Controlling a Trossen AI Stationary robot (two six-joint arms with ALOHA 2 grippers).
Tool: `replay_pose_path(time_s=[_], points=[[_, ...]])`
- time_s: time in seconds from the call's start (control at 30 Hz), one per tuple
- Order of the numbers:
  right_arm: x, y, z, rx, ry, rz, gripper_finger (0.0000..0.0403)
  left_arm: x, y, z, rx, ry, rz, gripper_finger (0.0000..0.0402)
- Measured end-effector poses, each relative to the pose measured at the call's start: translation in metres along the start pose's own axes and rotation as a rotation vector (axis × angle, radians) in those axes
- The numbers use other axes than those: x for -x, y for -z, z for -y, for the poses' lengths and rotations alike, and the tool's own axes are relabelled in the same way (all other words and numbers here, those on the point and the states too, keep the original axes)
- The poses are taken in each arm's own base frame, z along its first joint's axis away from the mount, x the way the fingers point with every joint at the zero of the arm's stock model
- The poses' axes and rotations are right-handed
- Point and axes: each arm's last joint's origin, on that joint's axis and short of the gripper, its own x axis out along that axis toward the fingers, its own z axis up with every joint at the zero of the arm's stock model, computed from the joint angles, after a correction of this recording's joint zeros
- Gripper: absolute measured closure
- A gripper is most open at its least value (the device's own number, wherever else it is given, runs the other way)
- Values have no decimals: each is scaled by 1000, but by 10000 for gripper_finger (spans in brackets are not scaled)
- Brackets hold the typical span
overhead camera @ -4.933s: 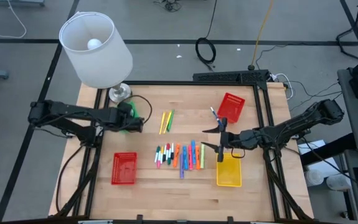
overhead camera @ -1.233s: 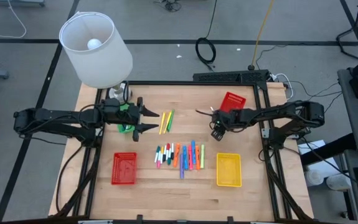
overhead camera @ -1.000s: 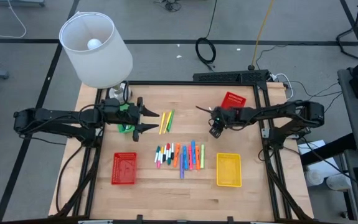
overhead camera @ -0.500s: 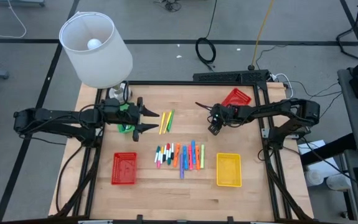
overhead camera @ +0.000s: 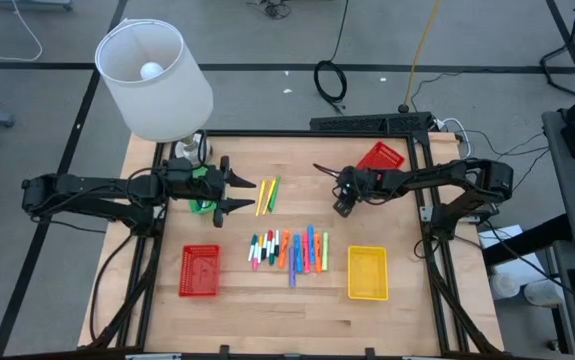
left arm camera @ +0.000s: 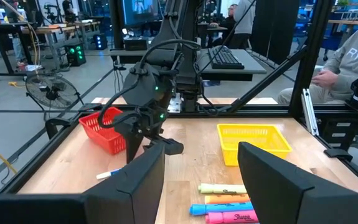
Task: Pick & Place Markers
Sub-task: Put the blue marker pen into the green basket
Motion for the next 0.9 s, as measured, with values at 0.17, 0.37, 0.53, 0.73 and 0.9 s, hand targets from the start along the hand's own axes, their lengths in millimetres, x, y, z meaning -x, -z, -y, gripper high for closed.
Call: replay_pose_path(time_s=[0.17,0.37,0.53,0.73,0.9], points=[[0,3,1,6,8,-29,279,0,0,0,2,0,0,190],[0,4,1,17,9,-38,352,0,0,0,2,0,-1,190],[1,3,1,46,11,-37,387,0,0,0,2,-1,-1,190],[1,1,-1,67,-47,-23,381,0,0,0,2,-1,-1,190],[7,-4,-9,89,-133,43,386,0,0,0,-5,-1,-2,190]])
